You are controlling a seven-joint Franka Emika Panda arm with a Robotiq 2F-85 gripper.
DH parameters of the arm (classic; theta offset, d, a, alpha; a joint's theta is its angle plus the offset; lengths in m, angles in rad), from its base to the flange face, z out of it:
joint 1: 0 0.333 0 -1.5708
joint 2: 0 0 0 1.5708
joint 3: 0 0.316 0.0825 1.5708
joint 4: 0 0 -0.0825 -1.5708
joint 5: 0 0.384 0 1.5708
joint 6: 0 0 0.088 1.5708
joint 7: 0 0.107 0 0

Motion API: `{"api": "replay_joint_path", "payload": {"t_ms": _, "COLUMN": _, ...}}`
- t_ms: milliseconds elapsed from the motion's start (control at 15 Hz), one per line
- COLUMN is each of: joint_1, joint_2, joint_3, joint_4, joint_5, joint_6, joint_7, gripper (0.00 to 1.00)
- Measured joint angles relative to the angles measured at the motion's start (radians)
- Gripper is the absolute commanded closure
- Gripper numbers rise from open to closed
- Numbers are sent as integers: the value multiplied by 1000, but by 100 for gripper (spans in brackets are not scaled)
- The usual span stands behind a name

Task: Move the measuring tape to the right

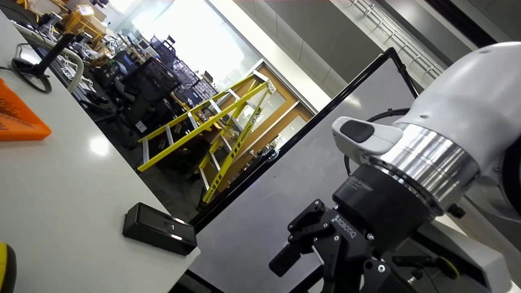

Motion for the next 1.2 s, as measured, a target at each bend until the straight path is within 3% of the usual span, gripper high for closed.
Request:
{"api": "replay_joint_path", "payload": {"t_ms": 333, "joint_1": 20, "joint_2": 11, "joint_3": 13, "joint_4": 15, "joint_5": -54, "joint_6": 0, "joint_7": -149, "gripper": 0}}
{"api": "replay_joint_path", "payload": {"t_ms": 733, "joint_1": 20, "joint_2": 16, "joint_3": 13, "joint_4": 15, "joint_5": -62, "joint_6": 8, "joint_7": -167, "gripper": 0}}
{"api": "replay_joint_path", "payload": {"t_ms": 1200, "joint_1": 31, "joint_2": 112, "joint_3": 19, "joint_4": 27, "joint_5": -99, "joint_6": 182, "joint_7": -349, "gripper": 0}}
